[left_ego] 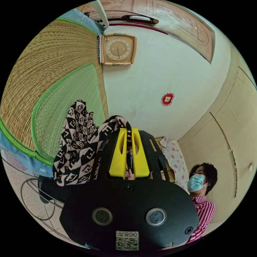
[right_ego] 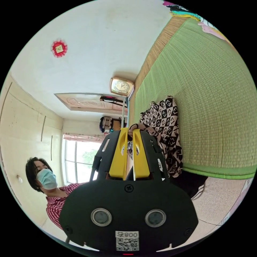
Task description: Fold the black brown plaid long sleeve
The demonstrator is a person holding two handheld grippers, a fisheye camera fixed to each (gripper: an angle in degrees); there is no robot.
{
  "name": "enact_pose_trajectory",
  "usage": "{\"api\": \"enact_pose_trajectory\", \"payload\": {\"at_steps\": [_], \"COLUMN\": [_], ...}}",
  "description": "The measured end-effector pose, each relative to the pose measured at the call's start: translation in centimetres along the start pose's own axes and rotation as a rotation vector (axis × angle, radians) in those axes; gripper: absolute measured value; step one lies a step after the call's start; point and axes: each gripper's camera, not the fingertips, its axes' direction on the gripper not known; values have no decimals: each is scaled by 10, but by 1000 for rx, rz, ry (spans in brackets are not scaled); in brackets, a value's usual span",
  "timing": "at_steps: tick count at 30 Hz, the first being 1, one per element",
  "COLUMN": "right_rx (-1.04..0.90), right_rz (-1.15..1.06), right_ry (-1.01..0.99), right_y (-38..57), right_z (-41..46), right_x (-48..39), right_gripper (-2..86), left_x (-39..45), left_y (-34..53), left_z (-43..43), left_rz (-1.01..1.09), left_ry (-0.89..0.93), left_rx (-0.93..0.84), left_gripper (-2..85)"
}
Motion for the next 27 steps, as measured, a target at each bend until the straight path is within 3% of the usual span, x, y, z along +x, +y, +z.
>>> {"api": "enact_pose_trajectory", "payload": {"at_steps": [20,27], "right_rx": [-45,-41], "right_rz": [221,262], "right_ry": [60,59], "right_y": [-153,-169], "right_z": [60,69], "right_x": [116,148], "right_gripper": [23,27], "left_x": [75,103], "left_y": [-59,-57], "left_z": [99,110], "left_rz": [-160,-171], "left_ry": [-284,-302], "left_rx": [48,59], "left_gripper": [60,75]}}
